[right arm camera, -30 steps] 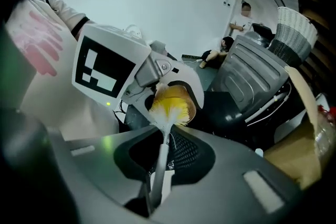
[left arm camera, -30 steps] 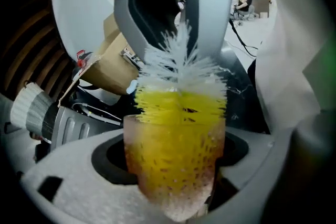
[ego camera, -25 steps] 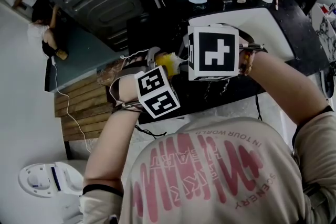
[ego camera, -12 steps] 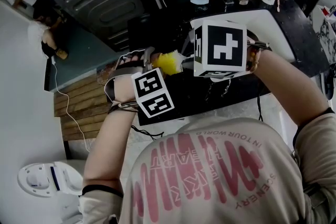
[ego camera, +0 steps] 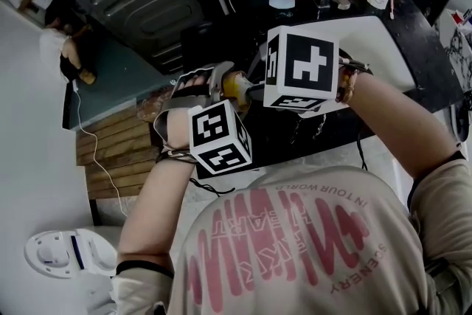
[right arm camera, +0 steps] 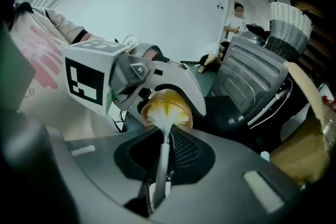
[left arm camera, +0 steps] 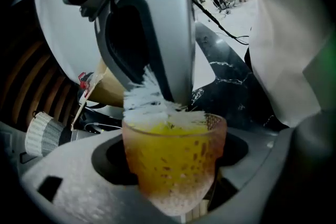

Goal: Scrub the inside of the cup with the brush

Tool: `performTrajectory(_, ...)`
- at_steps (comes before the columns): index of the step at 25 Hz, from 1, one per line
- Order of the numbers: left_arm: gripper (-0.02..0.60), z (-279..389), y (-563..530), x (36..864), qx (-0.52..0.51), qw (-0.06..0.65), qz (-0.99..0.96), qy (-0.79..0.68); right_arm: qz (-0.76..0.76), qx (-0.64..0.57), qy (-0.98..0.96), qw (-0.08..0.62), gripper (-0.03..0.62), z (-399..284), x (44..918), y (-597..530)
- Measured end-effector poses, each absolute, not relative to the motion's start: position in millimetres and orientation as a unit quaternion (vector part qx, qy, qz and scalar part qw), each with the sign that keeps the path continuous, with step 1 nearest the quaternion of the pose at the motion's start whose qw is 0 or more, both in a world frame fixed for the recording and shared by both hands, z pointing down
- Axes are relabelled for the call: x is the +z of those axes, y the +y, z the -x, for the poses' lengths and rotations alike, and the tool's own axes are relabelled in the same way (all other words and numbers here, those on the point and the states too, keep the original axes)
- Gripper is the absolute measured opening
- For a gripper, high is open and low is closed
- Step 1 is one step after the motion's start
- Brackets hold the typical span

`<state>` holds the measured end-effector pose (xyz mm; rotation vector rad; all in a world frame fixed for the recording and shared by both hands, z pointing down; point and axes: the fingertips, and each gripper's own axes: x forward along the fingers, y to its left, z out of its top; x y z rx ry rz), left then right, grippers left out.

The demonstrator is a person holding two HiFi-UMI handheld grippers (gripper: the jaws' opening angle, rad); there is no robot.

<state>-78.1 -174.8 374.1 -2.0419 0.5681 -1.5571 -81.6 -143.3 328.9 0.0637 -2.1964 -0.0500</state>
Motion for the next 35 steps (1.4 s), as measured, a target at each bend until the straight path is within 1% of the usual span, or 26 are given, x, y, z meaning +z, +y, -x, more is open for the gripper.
performTrajectory(6, 0.405, 97.4, -175.7, 381.9, -0.598, 0.256, 0.732, 0.205, -0.031, -0.017, -0.893, 0.448, 0.046, 80.1, 324.3, -145.7)
performTrajectory(11, 0.403, 111.6, -177.3, 386.0, -0.6, 0.235, 0.733, 0.217, -0.031, -0.014, -0.894, 0.446, 0.046, 76.0, 321.4, -145.2)
performTrajectory(14, 0.405, 103.6, -173.1, 380.2, -0.587, 0.229, 0.747, 0.213, -0.03, -0.003, -0.9, 0.435, 0.044, 80.3, 321.7, -142.4)
performTrajectory(16, 0.405, 89.6, -168.3, 372.4, -0.571, 0.239, 0.758, 0.206, -0.029, 0.006, -0.905, 0.425, 0.046, 87.0, 323.2, -140.1)
performTrajectory(19, 0.405, 83.1, -168.2, 367.0, -0.575, 0.26, 0.749, 0.204, -0.035, 0.007, -0.907, 0.42, 0.046, 90.8, 323.0, -141.6)
performTrajectory(26, 0.403, 89.7, -167.9, 372.4, -0.582, 0.247, 0.75, 0.193, -0.046, -0.007, -0.905, 0.422, 0.046, 81.2, 321.3, -146.9)
performTrajectory(30, 0.403, 97.8, -170.1, 370.8, -0.576, 0.232, 0.756, 0.206, -0.046, 0.01, -0.911, 0.409, 0.045, 73.0, 317.0, -148.4)
performTrajectory(35, 0.403, 92.9, -170.0, 363.5, -0.551, 0.216, 0.776, 0.217, -0.046, 0.034, -0.92, 0.388, 0.046, 68.7, 311.9, -147.4)
